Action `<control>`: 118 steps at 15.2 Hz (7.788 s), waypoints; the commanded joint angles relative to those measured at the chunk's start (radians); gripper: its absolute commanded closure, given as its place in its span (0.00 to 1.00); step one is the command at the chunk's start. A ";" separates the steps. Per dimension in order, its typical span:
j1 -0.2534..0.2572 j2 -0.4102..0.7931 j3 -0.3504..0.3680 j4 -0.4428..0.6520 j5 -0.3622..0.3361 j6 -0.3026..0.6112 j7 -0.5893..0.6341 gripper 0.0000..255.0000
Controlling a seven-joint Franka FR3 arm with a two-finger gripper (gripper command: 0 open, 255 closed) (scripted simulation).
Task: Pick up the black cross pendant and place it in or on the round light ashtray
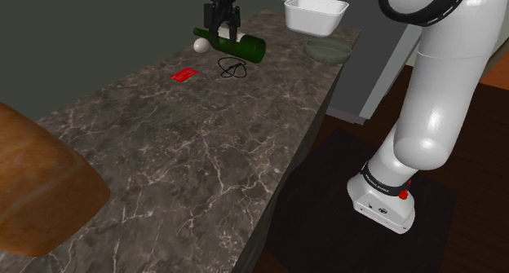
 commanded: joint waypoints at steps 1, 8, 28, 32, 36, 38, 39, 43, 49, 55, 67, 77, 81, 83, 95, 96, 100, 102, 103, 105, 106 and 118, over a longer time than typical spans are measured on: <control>0.004 0.002 0.002 -0.020 0.001 0.022 0.000 0.00; 0.009 -0.022 0.004 -0.115 0.003 0.093 -0.006 0.00; 0.021 -0.455 0.013 -0.824 0.036 0.845 -0.047 0.00; 0.025 -0.421 0.020 -0.839 0.038 0.894 -0.048 0.00; 0.026 -0.407 0.022 -0.843 0.039 0.913 -0.049 0.00; 0.026 -0.407 0.022 -0.843 0.039 0.913 -0.049 0.00; 0.026 -0.407 0.022 -0.843 0.039 0.913 -0.049 0.00; 0.026 -0.407 0.022 -0.843 0.039 0.913 -0.049 1.00; 0.026 -0.407 0.022 -0.843 0.039 0.913 -0.049 1.00; 0.024 -0.419 0.021 -0.816 0.033 0.874 -0.041 1.00; 0.019 -0.448 0.017 -0.685 0.013 0.716 -0.010 1.00; -0.023 -0.543 -0.056 -0.717 0.036 0.632 -0.120 1.00; -0.054 -0.600 -0.119 -0.768 0.045 0.606 -0.215 1.00; -0.070 -0.624 -0.152 -0.786 0.046 0.591 -0.262 1.00; -0.169 -0.678 -0.363 -0.801 0.027 0.485 -0.542 1.00; -0.177 -0.676 -0.382 -0.795 0.025 0.475 -0.566 1.00; -0.206 -0.654 -0.458 -0.758 0.020 0.435 -0.663 1.00; -0.219 -0.636 -0.497 -0.733 0.021 0.415 -0.713 1.00; -0.225 -0.626 -0.517 -0.719 0.022 0.404 -0.738 1.00; -0.234 -0.607 -0.548 -0.695 0.025 0.388 -0.777 1.00; -0.235 -0.608 -0.548 -0.709 0.025 0.400 -0.780 1.00; -0.236 -0.597 -0.559 -0.867 0.043 0.561 -0.834 1.00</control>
